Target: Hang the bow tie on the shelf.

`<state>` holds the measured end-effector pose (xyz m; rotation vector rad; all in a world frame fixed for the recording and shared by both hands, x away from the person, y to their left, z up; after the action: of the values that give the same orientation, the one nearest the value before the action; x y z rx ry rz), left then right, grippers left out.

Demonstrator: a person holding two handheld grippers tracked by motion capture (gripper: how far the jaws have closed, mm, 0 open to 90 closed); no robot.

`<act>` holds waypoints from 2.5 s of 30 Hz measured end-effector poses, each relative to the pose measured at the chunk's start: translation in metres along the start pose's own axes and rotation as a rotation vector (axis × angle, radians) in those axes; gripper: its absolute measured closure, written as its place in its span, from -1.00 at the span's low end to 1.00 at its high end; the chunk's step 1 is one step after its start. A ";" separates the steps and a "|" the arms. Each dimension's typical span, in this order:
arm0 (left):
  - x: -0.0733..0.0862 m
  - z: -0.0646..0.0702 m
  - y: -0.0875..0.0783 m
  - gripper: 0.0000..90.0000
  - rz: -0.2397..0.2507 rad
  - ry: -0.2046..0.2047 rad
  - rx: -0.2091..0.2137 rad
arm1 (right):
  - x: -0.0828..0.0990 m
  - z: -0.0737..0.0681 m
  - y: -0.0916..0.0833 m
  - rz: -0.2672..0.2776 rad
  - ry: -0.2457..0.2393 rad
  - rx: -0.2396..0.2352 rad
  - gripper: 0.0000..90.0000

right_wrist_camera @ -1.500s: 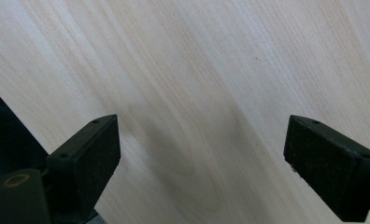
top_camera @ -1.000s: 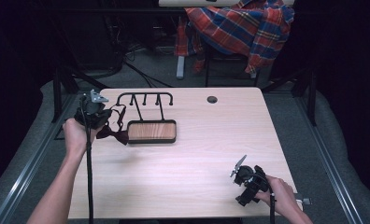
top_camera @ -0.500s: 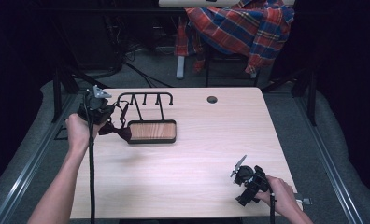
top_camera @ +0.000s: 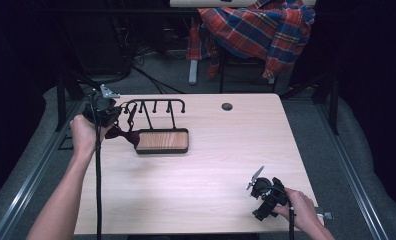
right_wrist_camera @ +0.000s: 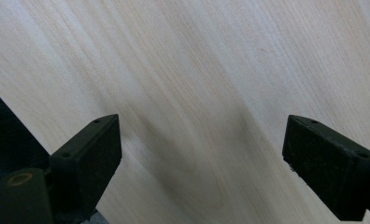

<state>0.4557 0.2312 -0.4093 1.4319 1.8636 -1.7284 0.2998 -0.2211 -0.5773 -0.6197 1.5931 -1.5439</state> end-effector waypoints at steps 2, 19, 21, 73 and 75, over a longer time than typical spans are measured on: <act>-0.002 -0.002 0.001 0.97 -0.003 -0.004 -0.004 | 0.000 0.000 0.000 0.003 0.003 -0.002 -0.74; -0.002 -0.003 0.020 0.97 -0.046 0.007 -0.031 | 0.000 0.001 0.000 -0.006 -0.003 0.002 -0.74; -0.001 -0.004 0.022 0.97 -0.052 0.001 -0.033 | 0.001 0.001 0.000 -0.009 -0.006 0.005 -0.74; 0.015 -0.009 0.059 0.91 -0.108 -0.075 -0.028 | 0.001 0.000 0.002 -0.015 -0.007 -0.004 -0.73; 0.017 -0.008 0.060 0.90 -0.112 -0.081 -0.023 | 0.001 0.000 0.002 -0.009 -0.002 -0.008 -0.73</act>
<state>0.4961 0.2361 -0.4573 1.2518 1.9484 -1.7805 0.2991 -0.2216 -0.5797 -0.6334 1.5978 -1.5439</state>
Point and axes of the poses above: each handheld gripper's, and its own axes: y roughly forward along the jaws, x roughly out of its underside, z roughly to its right, the point moved 4 cm from there along y, roughly forward along the jaws, and after that the axes turned 4 degrees about z, right-handed, at the moved point
